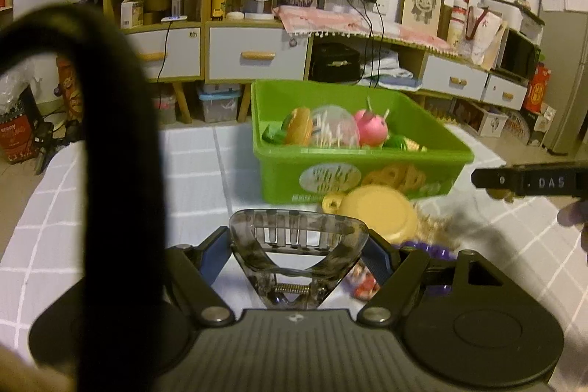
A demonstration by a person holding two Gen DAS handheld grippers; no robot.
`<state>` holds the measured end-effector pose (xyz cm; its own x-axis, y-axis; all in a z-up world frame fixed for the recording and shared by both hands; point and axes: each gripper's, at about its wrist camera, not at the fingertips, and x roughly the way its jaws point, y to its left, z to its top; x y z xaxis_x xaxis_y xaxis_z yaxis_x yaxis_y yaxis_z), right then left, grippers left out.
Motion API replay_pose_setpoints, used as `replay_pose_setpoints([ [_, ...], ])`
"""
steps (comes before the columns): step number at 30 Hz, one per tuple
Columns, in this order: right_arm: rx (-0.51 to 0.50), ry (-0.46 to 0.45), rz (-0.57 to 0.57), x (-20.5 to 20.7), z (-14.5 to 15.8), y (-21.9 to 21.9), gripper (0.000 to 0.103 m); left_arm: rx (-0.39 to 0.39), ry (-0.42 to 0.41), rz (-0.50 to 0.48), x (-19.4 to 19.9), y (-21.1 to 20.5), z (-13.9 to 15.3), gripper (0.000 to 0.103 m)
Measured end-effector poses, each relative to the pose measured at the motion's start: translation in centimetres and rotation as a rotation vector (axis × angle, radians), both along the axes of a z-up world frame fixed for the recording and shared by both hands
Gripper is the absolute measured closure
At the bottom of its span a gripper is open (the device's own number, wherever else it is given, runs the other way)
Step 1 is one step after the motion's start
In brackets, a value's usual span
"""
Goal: Organize rigid objects
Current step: 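Carry hair clip and octopus toy over green bin with both tools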
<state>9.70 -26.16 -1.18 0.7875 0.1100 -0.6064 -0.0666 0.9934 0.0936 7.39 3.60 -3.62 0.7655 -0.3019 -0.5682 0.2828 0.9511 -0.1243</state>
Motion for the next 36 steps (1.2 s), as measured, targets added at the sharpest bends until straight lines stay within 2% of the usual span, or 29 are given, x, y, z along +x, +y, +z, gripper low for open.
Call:
replay_pose_setpoints([
  [11, 0.048, -0.028, 0.002, 1.0, 1.7, -0.3, 0.042, -0.033, -0.013, 0.033, 2.4, -0.6, 2.3, 0.054],
  [24, 0.113, -0.046, -0.007, 2.6, 2.9, -0.4, 0.042, -0.086, -0.002, 0.059, 4.7, -2.7, 2.8, 0.054],
  [36, 0.200, -0.058, -0.035, 3.8, 3.1, -2.6, 0.041, -0.051, -0.026, 0.057, 5.6, -4.4, 3.1, 0.054],
])
